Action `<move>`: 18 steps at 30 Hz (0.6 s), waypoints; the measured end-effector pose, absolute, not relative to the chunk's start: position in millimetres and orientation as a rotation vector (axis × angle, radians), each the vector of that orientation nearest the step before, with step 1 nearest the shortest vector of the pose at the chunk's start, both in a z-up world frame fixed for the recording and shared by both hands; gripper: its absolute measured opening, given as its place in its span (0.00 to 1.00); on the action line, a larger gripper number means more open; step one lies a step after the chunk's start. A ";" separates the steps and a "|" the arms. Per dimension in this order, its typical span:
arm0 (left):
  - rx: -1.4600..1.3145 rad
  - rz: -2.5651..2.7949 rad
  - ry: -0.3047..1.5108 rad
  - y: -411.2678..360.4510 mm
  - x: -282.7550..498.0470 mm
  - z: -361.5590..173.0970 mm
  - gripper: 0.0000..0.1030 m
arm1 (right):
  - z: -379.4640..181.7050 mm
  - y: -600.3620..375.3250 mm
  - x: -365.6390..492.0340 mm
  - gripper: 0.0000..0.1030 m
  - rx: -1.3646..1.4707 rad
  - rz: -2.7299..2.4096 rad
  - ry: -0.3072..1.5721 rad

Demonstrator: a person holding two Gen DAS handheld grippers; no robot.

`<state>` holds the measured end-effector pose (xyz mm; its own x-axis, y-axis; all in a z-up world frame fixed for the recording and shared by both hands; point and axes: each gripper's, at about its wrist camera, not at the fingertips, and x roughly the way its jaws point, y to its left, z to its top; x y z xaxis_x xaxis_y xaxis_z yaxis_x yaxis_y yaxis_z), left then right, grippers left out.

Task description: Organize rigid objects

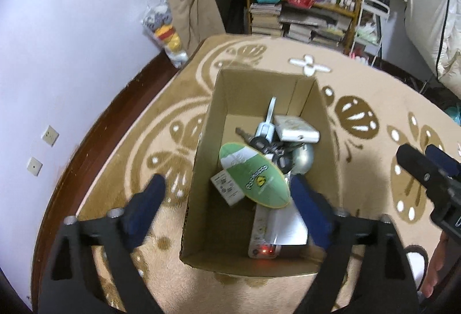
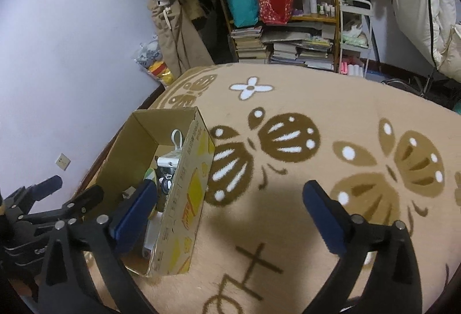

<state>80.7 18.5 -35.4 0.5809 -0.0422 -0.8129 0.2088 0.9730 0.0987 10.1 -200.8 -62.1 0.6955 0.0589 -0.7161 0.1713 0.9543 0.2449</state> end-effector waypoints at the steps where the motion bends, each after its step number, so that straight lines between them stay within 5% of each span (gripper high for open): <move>1: 0.191 -0.152 0.926 17.2 77.3 -31.7 0.92 | -59.7 -201.5 6.8 1.00 0.302 -0.064 0.798; 18: 0.159 -0.172 0.636 21.2 9.2 37.0 0.99 | -11.0 -202.6 -47.9 1.00 0.215 -0.062 0.683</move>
